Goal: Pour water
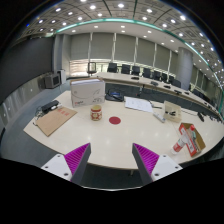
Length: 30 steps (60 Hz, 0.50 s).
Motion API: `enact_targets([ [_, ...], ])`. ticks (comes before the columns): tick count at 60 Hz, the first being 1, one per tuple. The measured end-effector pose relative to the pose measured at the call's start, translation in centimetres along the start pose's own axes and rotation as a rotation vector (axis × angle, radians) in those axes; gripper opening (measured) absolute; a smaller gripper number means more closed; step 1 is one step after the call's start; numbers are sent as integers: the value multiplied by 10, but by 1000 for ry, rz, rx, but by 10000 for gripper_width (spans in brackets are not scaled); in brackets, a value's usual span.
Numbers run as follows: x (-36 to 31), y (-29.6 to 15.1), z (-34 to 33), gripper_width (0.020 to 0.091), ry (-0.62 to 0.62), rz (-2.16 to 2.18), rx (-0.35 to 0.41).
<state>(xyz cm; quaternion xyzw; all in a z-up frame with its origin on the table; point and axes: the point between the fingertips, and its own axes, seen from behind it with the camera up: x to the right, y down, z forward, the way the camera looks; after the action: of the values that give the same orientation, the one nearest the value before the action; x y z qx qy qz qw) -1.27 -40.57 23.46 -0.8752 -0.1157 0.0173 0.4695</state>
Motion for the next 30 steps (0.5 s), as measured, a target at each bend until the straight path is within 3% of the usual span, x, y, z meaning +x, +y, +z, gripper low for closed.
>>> enact_targets([
  [30,353,118,70,860,180,165,-12],
])
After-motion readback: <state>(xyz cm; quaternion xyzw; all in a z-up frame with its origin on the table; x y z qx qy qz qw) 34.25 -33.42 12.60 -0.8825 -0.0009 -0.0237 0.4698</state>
